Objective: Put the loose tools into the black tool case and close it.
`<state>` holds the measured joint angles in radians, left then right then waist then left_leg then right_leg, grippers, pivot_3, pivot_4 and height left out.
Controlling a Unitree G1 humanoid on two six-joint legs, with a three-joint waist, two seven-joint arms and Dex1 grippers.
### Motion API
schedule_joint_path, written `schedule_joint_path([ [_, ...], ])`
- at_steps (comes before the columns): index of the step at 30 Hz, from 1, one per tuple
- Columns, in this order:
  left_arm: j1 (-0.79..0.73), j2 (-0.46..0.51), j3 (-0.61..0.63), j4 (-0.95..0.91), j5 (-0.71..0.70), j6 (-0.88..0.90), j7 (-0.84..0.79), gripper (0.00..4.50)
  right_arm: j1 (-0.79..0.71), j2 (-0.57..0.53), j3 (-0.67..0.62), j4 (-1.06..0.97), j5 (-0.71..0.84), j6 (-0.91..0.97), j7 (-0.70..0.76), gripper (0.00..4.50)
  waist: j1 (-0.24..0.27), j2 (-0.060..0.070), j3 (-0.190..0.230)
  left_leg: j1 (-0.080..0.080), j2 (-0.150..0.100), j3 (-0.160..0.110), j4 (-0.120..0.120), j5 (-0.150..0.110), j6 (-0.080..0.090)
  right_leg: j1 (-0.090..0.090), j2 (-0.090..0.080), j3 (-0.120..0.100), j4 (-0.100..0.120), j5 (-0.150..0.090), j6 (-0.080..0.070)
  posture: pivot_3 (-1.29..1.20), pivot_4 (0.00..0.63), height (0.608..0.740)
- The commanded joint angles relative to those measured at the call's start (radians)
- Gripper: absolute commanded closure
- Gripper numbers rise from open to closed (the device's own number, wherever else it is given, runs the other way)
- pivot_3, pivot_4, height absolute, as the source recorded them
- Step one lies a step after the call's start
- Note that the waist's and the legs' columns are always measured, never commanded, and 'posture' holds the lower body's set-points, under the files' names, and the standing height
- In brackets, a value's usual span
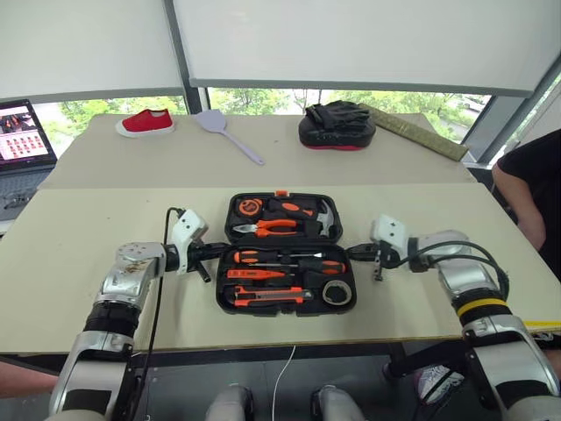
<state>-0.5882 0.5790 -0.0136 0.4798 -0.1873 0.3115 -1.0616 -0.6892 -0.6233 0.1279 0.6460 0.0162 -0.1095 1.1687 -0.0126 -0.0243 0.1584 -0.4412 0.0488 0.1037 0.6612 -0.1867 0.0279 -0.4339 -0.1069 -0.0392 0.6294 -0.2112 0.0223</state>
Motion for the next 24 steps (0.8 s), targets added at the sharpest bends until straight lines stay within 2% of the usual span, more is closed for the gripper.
schedule_joint_path([
  [1,-0.039,0.069,0.038,-0.020,-0.057,0.110,-0.069,3.74,-0.002,-0.053,-0.056,-0.107,0.072,0.161,0.035,4.21,-0.002,0.000,0.000,0.000,0.000,0.000,0.000,0.000,0.000,0.000,0.000,0.000,0.000,0.000,0.000,0.00,0.150,0.740],
  [3,-0.060,0.122,0.031,-0.024,-0.047,0.211,-0.071,2.96,-0.019,-0.067,-0.073,-0.132,0.085,0.194,0.025,3.69,-0.004,0.000,0.000,0.000,0.000,0.000,0.000,0.000,0.000,-0.001,0.000,0.000,0.001,0.000,0.000,0.00,0.150,0.740],
  [5,-0.085,0.163,0.018,-0.028,-0.056,0.301,-0.101,2.22,-0.037,-0.076,-0.082,-0.176,0.105,0.321,0.014,2.92,-0.006,0.000,0.000,0.000,0.001,-0.001,0.000,0.000,0.000,-0.001,0.001,0.000,0.001,0.000,0.000,0.00,0.150,0.740],
  [7,-0.144,0.173,0.016,-0.012,-0.057,0.383,-0.075,1.53,-0.071,-0.094,-0.043,-0.220,0.036,0.497,-0.054,2.38,-0.004,0.000,0.000,0.000,0.001,-0.001,0.000,0.000,0.000,-0.001,0.001,0.000,0.001,0.000,0.000,0.00,0.150,0.740],
  [9,-0.201,0.181,-0.019,0.024,-0.033,0.459,-0.068,0.65,-0.120,-0.077,-0.020,-0.267,0.028,0.708,-0.094,1.57,0.000,0.000,0.001,0.000,0.000,-0.001,0.000,0.000,0.000,-0.001,0.001,0.001,0.001,0.000,0.000,0.00,0.150,0.740],
  [10,-0.231,0.168,-0.022,0.049,-0.025,0.471,-0.051,0.40,-0.155,-0.056,-0.025,-0.276,0.063,0.823,-0.093,1.32,0.000,0.000,0.001,0.000,0.000,-0.001,0.001,0.001,0.000,-0.001,0.001,0.001,0.001,0.000,0.000,0.00,0.150,0.740],
  [14,-0.335,0.099,0.006,0.135,-0.039,0.526,0.026,0.37,-0.256,-0.006,-0.016,-0.251,0.108,1.057,-0.106,0.02,0.003,0.000,0.001,0.000,0.000,-0.002,0.001,0.001,0.000,-0.001,0.001,0.001,0.002,0.000,0.000,0.00,0.150,0.740],
  [19,-0.436,0.012,-0.007,0.267,-0.005,0.505,0.104,0.37,-0.420,0.086,-0.003,-0.001,0.076,1.077,-0.213,0.02,0.000,-0.001,0.001,-0.004,-0.001,-0.002,0.001,0.001,0.000,-0.003,0.001,0.000,0.002,0.000,0.000,0.00,0.150,0.740],
  [24,-0.458,-0.006,-0.011,0.332,0.011,0.479,0.106,0.37,-0.501,0.134,-0.001,0.174,0.064,1.021,-0.253,0.02,-0.003,-0.001,0.001,-0.005,-0.001,-0.001,0.001,0.000,0.001,-0.004,0.001,0.000,0.002,0.000,0.000,0.00,0.150,0.740],
])
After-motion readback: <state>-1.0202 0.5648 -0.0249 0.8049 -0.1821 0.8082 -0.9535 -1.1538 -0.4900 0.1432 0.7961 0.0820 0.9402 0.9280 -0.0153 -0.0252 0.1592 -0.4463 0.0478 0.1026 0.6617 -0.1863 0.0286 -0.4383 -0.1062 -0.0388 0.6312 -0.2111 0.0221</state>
